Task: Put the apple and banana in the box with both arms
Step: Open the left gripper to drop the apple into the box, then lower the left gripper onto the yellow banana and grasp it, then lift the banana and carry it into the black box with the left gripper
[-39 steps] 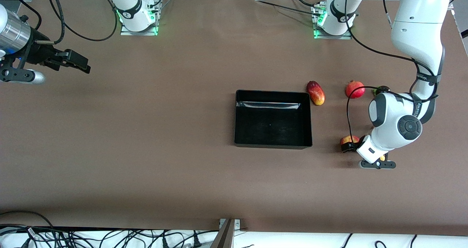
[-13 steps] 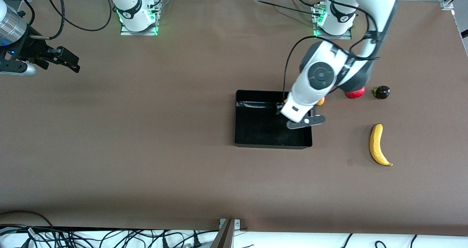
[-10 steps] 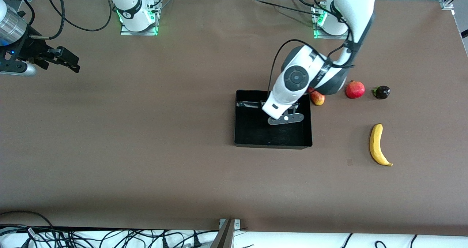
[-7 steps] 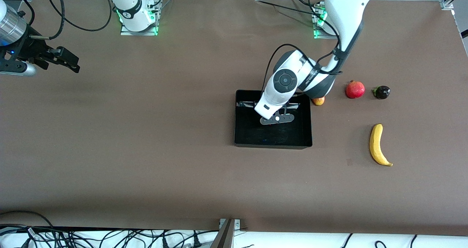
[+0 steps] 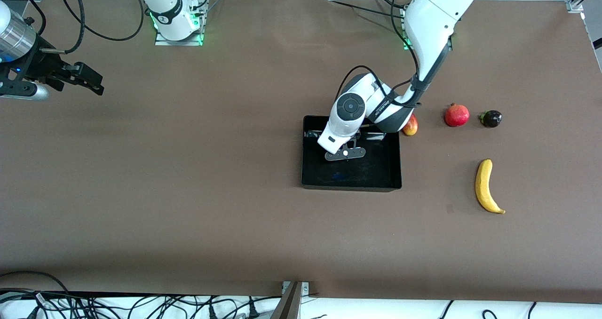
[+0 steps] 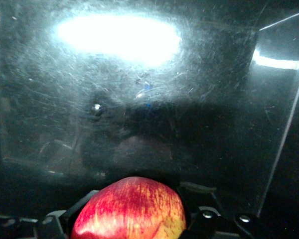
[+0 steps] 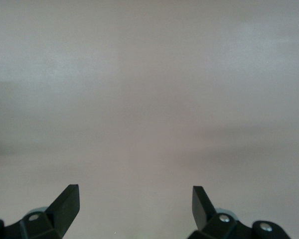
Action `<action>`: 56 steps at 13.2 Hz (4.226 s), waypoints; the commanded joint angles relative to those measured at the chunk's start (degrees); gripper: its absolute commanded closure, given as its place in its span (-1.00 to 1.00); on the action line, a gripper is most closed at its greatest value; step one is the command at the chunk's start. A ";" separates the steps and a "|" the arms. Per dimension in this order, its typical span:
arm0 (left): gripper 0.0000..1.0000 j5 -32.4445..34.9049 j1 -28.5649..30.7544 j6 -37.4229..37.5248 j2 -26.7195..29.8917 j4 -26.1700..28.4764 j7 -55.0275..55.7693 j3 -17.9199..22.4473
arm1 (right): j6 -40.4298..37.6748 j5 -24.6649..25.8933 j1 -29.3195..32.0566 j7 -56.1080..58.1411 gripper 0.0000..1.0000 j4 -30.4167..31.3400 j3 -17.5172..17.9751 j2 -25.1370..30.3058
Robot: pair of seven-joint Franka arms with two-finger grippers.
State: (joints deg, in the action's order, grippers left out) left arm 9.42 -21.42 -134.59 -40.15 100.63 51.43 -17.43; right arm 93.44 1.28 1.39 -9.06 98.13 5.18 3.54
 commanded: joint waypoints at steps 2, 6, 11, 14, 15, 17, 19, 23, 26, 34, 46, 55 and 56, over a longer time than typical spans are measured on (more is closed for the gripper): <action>-0.46 1.92 0.06 -0.50 -0.63 -0.35 1.74 -0.33 | -0.36 -0.05 0.63 1.06 -1.00 -1.18 -0.61 -0.56; -1.00 2.09 0.06 2.64 1.47 -0.61 4.89 -0.68 | -0.45 -0.13 0.63 0.98 -1.00 -1.18 -0.61 -0.47; -1.00 2.53 6.54 14.42 12.10 -1.14 4.04 -0.77 | -0.19 -0.22 0.46 0.89 -1.00 -1.18 -0.43 -0.47; -1.00 2.45 15.93 20.75 12.82 -3.77 -13.57 -0.50 | -0.01 -0.31 0.46 0.80 -1.00 -1.18 -0.43 -0.47; -1.00 2.62 19.53 20.42 12.38 -3.95 -20.16 0.11 | -0.01 -0.22 0.46 0.80 -1.00 -1.18 -0.43 -0.47; -1.00 2.62 25.52 17.88 11.50 -4.13 -30.90 1.34 | 0.25 -0.31 0.46 0.80 -1.00 -1.18 -0.43 -0.56; -1.00 2.62 29.13 15.33 11.06 -4.13 -41.88 3.70 | 0.60 -0.40 0.46 0.54 -1.00 -1.18 -0.43 -0.56; -1.00 2.71 35.90 5.50 6.15 -4.13 -55.62 5.39 | 0.34 -0.40 0.37 0.45 -1.00 -1.18 -0.35 -0.56; -1.00 8.66 38.72 -0.13 1.58 -4.13 -59.16 5.56 | 0.51 -0.31 0.37 0.54 -1.00 -1.18 -0.43 -0.56; 1.00 10.71 39.70 -2.80 -0.64 -3.16 -59.26 6.27 | 0.08 -0.40 0.37 0.45 -1.00 -1.18 -0.34 -0.47; 1.00 -8.44 14.59 31.23 12.03 -10.01 -24.84 3.37 | -0.01 -0.40 0.28 0.45 -1.00 -1.18 -0.26 -0.47; 1.00 -7.15 7.53 17.88 3.25 -10.01 -15.66 0.29 | -0.01 -0.40 0.37 0.80 -1.00 -1.18 -0.61 -0.47; 1.00 -5.92 7.27 16.91 2.19 -10.01 -14.88 0.03 | -0.10 -0.40 0.28 0.71 -1.00 -1.18 -0.52 -0.47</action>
State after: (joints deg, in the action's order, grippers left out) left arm 0.84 -13.89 -116.15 -35.73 91.54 34.89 -16.69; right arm 94.03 1.24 1.38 -9.01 98.06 4.60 3.46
